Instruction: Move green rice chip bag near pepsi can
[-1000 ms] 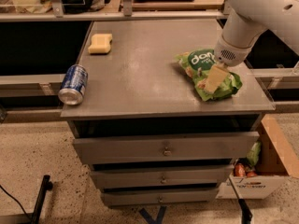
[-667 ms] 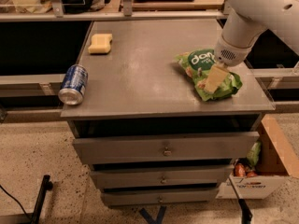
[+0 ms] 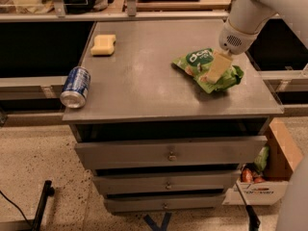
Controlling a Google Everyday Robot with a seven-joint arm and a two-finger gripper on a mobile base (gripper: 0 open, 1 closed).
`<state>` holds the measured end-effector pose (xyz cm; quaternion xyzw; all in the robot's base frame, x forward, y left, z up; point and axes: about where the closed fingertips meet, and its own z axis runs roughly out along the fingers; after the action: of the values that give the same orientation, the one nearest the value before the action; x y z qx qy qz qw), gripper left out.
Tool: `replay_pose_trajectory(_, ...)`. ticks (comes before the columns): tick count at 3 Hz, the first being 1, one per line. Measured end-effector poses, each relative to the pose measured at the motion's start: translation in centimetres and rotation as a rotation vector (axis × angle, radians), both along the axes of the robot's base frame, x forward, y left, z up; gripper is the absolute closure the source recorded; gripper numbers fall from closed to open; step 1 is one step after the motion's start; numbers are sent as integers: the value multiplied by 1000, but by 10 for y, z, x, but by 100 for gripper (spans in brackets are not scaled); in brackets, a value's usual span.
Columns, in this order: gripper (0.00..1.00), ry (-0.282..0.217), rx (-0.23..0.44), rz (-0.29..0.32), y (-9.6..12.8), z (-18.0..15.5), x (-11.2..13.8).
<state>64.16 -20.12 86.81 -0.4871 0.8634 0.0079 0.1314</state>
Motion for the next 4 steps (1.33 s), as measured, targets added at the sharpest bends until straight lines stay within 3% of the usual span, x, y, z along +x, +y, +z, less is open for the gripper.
replay_pose_trajectory(2,100,-65,34,0,3,36,16)
replay_pose_trajectory(4,100,-67,103,44,14,36,19)
